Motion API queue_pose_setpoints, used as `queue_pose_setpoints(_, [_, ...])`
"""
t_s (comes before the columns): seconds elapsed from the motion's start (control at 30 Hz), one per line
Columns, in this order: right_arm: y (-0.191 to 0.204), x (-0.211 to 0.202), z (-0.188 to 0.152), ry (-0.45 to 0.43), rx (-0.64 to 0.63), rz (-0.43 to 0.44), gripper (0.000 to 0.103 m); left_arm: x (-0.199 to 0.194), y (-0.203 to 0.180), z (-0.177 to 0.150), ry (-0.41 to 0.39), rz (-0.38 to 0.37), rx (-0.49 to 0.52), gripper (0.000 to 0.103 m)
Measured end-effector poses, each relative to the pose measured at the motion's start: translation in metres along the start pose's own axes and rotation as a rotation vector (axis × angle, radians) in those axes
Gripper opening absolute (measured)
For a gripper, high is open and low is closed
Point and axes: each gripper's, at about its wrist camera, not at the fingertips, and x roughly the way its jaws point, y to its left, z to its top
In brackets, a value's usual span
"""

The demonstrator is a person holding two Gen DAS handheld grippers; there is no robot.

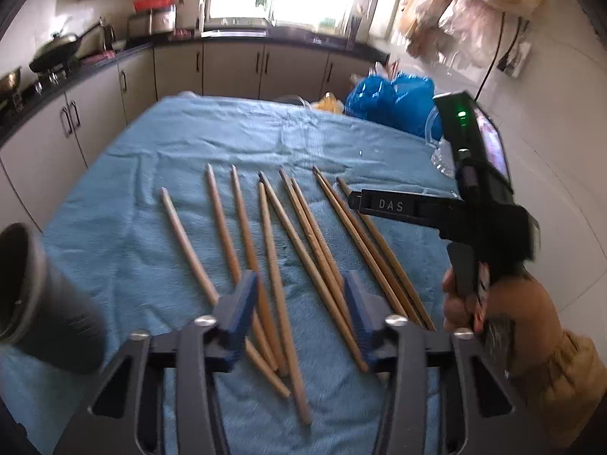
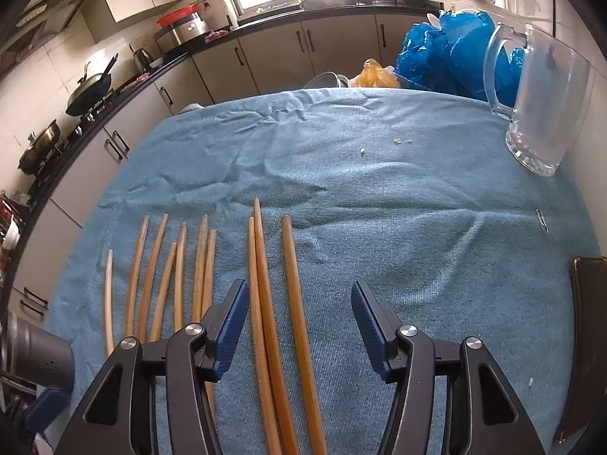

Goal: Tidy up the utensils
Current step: 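Close the left tool on one wooden chopstick while the right tool grasps another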

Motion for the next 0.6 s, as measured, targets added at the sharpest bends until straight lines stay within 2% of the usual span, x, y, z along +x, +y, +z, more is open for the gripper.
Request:
queue_pose_setpoints(0.13, [-0.002, 0.007, 0.004, 0.01, 0.002, 0.005, 0.052, 0.029, 0.002, 0.015, 0.055, -0.037, -0.081, 0.037])
queue_pose_setpoints(0.23, [-0.007, 0.01, 0.005, 0.015, 0.007, 0.006, 0.052, 0.053, 0.004, 0.026, 0.096, -0.022, -0.123, 0.027])
queue_pose_setpoints(0.37, [-0.01, 0.013, 0.006, 0.016, 0.002, 0.005, 0.051, 0.08, 0.001, 0.035, 0.154, 0.0, -0.128, 0.02])
queue_pose_setpoints(0.47, [-0.01, 0.014, 0.007, 0.017, -0.004, 0.012, 0.049, 0.09, -0.003, 0.036, 0.182, 0.01, -0.111, 0.02])
queue_pose_setpoints(0.6, [-0.005, 0.017, 0.007, 0.015, -0.047, -0.037, 0.033, 0.097, -0.001, 0.038, 0.187, -0.01, -0.149, 0.008])
